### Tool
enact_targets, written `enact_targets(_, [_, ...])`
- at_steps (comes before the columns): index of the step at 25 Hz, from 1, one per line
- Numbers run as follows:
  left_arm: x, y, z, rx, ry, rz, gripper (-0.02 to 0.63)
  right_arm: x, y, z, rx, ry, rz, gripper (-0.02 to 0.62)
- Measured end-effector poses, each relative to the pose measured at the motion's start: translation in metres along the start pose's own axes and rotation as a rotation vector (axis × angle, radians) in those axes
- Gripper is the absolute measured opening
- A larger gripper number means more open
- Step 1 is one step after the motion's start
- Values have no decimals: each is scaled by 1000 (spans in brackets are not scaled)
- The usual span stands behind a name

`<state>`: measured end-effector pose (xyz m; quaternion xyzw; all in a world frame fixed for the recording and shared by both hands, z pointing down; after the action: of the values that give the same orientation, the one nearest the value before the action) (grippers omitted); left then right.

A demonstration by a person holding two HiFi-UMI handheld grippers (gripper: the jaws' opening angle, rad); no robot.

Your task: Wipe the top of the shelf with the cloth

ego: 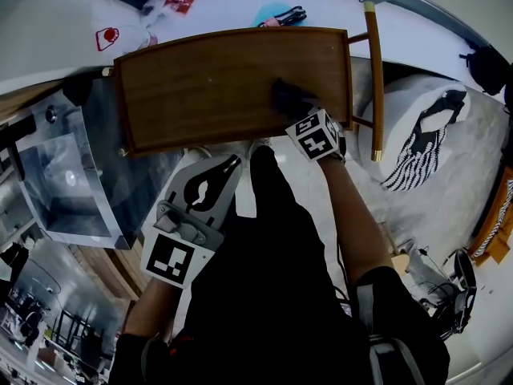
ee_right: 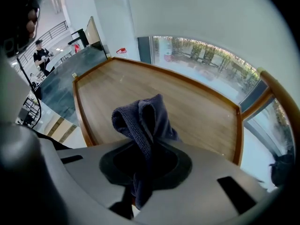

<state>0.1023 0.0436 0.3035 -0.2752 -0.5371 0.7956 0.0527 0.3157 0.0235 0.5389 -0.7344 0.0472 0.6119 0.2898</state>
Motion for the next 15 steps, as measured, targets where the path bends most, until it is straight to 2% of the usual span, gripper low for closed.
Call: enact_targets(15, [-25,14,-7,-34,-46,25,25,19,-33,-50,-102,-75,7,48])
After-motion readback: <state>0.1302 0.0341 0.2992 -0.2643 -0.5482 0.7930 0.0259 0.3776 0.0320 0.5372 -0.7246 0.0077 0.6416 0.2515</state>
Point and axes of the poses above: the fingertips, and each gripper's own axes: x backward along the fingers, z to its left, y out of its top, the point moved 7 cm from there along x, backward along the fingers, and after that the axes turned 3 degrees about -x, right-handed, at the moved point
